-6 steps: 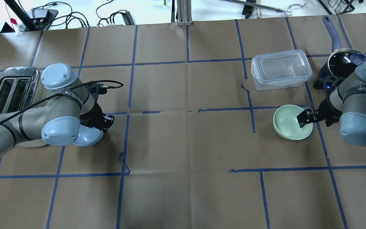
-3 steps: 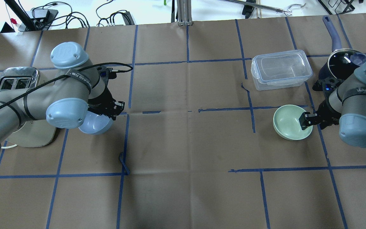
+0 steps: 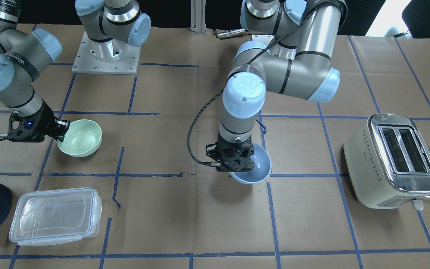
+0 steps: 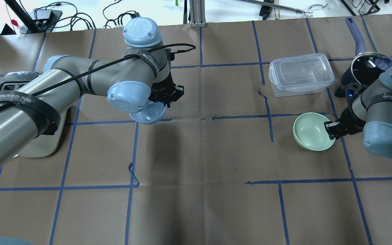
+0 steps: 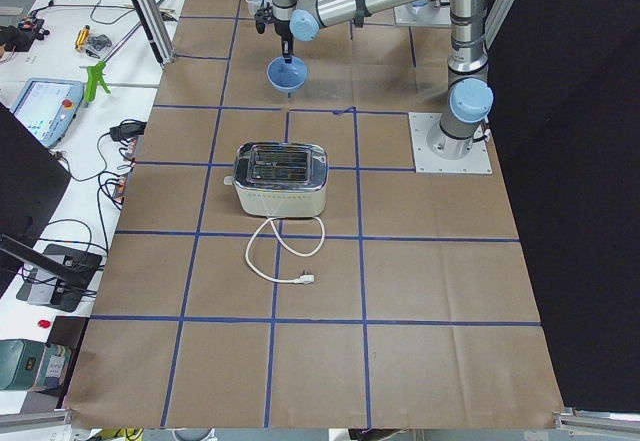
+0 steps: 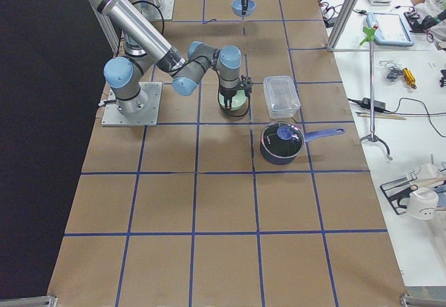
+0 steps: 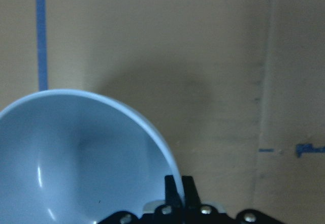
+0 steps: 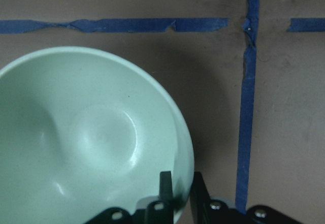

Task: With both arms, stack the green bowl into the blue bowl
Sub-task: 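Carry the blue bowl to table center with left while right lifts green bowl, then release the light blue bowl and raise the left gripper away, then move the green bowl with the right gripper over the blue bowl and lower it inside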

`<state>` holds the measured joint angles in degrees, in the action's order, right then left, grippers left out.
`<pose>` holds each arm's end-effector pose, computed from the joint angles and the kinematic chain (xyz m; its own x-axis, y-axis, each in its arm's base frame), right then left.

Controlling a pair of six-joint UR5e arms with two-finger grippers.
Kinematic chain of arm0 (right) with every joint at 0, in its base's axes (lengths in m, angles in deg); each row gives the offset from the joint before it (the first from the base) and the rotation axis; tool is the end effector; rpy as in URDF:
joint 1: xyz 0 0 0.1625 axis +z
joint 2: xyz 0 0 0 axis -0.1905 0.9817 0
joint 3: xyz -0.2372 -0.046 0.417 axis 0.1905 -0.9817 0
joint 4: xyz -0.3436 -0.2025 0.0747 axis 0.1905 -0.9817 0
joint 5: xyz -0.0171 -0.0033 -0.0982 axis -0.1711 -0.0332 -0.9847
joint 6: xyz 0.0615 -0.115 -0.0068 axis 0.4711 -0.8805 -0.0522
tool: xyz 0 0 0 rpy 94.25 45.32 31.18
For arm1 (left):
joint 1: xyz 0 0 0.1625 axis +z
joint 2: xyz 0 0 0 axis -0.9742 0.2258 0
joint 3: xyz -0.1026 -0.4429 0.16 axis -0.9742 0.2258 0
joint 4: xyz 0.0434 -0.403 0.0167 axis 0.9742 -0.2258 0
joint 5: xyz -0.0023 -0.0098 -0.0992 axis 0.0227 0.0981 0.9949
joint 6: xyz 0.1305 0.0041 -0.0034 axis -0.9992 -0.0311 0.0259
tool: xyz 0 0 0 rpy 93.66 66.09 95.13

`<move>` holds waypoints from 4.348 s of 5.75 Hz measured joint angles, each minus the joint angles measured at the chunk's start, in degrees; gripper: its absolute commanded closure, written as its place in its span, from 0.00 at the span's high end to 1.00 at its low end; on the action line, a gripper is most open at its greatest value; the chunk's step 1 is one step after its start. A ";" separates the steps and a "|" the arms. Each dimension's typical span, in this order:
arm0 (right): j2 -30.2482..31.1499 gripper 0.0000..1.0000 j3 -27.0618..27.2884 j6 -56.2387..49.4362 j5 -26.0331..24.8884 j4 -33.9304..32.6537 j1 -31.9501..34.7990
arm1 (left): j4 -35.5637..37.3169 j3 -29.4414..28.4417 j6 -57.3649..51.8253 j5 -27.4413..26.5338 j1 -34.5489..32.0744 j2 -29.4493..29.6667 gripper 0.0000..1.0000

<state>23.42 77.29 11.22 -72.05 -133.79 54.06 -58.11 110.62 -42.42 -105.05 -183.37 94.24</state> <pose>-0.0627 -0.4535 0.2510 -0.9999 0.0064 -0.0087 0.0064 1.0000 -0.0031 -0.3074 -0.5725 0.2995 -0.9995 -0.0297 0.0044 -0.0298 0.9993 -0.0215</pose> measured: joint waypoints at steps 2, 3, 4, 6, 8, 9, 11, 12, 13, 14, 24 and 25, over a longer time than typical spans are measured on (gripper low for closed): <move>0.76 0.06 -3.72 0.43 -0.28 2.79 0.22 | 0.35 -6.71 4.79 -0.45 -6.76 6.27 0.04; 1.42 0.06 -7.77 0.75 -0.31 7.78 0.40 | 0.68 -8.11 5.52 -0.61 -8.64 8.24 0.04; 2.20 0.06 -13.63 1.44 -0.28 15.82 0.62 | 1.53 -8.16 5.69 -0.72 -9.69 9.50 0.07; 2.80 0.06 -26.71 3.87 -0.27 32.17 2.36 | 5.81 -7.61 5.67 -0.81 -11.08 11.44 0.98; 2.86 0.06 -33.99 6.97 -0.51 39.54 5.86 | 6.23 -7.22 3.14 -0.95 -11.92 10.40 0.98; 2.87 0.06 -35.27 8.38 -0.94 40.24 8.00 | 4.89 -7.25 2.12 -0.92 -11.23 8.36 0.98; 2.82 0.07 -35.92 9.40 -1.18 40.85 9.55 | -5.79 -7.14 -0.94 -0.70 -7.02 -1.14 0.98; 2.83 0.07 -35.92 9.52 -1.07 41.14 9.67 | -13.76 -7.17 -2.11 -0.36 -3.77 -7.77 0.98; 2.68 0.07 -35.93 11.49 -0.74 41.18 10.21 | -20.90 -7.53 -3.74 -0.33 -0.31 -13.99 0.98; 2.31 0.07 -35.95 15.72 -0.42 40.59 12.39 | -26.98 -7.51 -6.78 -0.59 3.52 -18.36 0.98; -17.04 0.07 -35.68 57.08 -0.27 20.38 43.06 | -31.58 -3.89 -20.24 -0.58 14.04 -24.29 0.98; -18.04 0.17 -35.40 57.02 -0.26 19.86 43.06 | -31.61 -3.89 -20.23 -0.62 14.04 -24.31 0.98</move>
<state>5.38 41.89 68.24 -72.32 -113.93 97.12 -89.73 106.73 -62.65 -105.68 -169.33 69.92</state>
